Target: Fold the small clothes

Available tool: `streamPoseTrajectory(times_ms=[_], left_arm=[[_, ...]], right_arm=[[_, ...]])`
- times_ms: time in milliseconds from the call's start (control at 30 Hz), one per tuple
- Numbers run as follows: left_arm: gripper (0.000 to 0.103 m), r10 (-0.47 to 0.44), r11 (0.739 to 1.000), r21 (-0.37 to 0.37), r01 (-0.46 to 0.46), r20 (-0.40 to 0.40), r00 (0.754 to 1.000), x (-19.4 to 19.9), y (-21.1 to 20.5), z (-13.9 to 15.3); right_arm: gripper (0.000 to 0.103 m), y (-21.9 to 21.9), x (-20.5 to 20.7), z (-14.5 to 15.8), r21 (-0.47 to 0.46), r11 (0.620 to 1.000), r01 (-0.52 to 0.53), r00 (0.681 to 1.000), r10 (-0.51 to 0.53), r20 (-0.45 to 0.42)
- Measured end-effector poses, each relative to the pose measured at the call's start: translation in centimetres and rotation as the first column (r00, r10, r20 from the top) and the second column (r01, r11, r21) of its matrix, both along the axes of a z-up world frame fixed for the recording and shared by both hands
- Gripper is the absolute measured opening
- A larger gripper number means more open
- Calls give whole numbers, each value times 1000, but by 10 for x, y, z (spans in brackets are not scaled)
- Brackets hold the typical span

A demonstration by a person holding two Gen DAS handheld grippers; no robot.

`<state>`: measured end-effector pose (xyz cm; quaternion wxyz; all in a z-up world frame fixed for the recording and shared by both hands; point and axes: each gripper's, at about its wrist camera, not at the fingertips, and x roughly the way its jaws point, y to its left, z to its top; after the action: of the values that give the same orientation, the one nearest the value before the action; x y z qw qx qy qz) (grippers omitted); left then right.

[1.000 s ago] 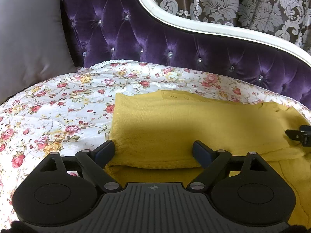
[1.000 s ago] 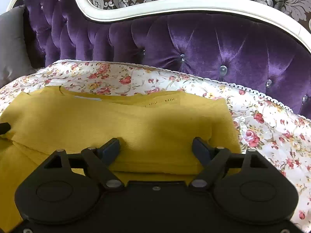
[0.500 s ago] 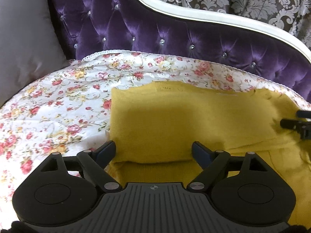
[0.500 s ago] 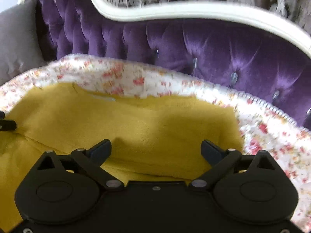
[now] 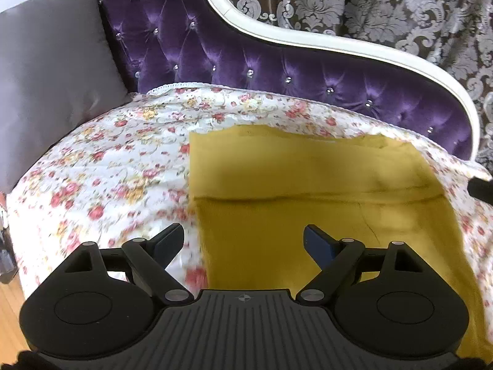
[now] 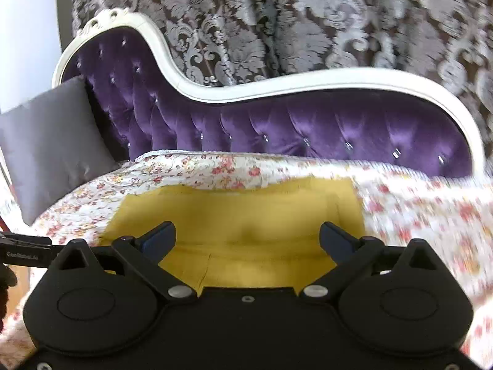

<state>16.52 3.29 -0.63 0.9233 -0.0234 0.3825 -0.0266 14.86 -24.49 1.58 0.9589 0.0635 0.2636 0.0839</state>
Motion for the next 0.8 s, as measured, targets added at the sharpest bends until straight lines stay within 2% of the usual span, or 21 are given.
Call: streamPoseTrajectory(times_ms=[100, 300, 500, 800], left_arm=[[85, -11, 1000, -13, 11, -9, 1000, -20, 0, 3], [85, -17, 1000, -5, 17, -29, 999, -56, 0, 3], [85, -7, 1000, 5, 7, 3, 1000, -102, 12, -3], [85, 10, 1000, -7, -11, -60, 998, -154, 38, -27]], right_arm=[[100, -1, -27, -2, 17, 999, 29, 1000, -29, -2], [100, 1, -72, -9, -23, 996, 82, 996, -83, -31], [99, 0, -114, -20, -56, 993, 104, 993, -107, -52], [89, -14, -166, -40, -47, 985, 168, 979, -172, -107]])
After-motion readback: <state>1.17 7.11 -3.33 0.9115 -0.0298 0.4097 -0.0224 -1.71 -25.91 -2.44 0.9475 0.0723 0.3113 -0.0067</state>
